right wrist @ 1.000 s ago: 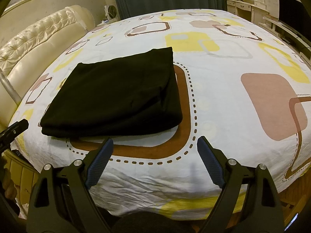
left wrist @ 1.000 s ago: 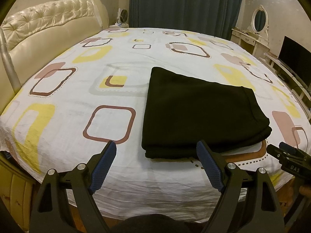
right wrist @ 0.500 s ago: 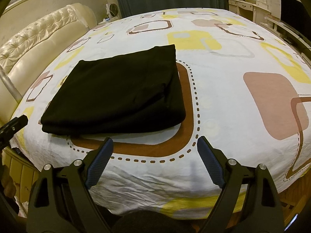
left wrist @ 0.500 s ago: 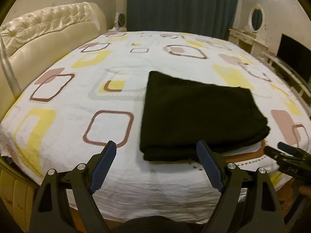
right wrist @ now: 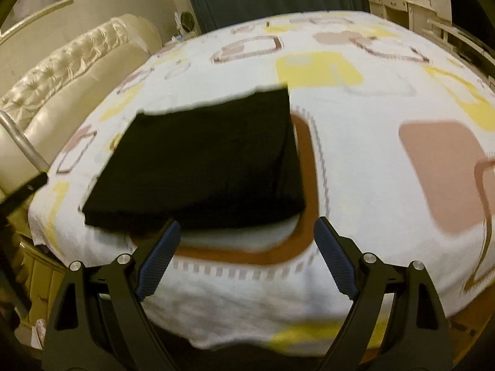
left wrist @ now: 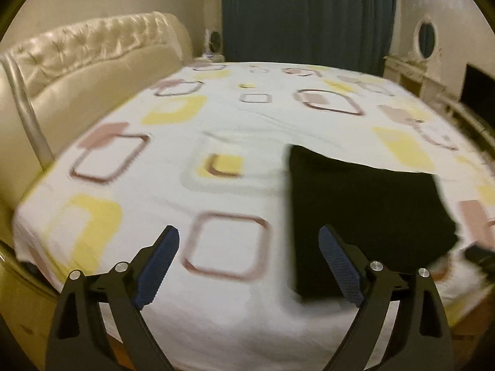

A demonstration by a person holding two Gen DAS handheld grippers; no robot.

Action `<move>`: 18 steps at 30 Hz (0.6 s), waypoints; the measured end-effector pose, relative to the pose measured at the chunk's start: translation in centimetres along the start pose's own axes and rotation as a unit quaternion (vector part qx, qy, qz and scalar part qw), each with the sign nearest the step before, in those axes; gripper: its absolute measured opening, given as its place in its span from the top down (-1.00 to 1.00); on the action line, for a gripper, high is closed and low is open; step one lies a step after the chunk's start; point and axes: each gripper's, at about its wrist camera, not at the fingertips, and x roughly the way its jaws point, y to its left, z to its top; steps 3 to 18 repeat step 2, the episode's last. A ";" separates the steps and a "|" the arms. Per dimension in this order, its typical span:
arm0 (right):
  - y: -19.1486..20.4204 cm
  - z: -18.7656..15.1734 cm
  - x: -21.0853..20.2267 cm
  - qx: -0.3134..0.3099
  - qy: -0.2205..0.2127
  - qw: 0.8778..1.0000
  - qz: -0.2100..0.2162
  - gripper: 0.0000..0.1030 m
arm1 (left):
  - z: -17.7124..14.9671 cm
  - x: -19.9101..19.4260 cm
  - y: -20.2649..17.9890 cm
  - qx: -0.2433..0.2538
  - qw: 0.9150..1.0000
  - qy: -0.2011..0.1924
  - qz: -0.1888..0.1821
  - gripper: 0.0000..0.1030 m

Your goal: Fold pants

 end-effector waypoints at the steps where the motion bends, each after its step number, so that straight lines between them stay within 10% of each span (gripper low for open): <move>1: -0.5 1.1 0.2 -0.001 -0.007 1.000 -0.004 -0.79 | 0.6 1.1 0.5 0.001 1.000 0.004 0.010 -0.76; 18: -1.0 2.3 0.5 -0.001 -0.014 1.000 -0.010 -0.79 | 1.8 3.1 1.6 0.000 1.000 0.008 0.026 -0.76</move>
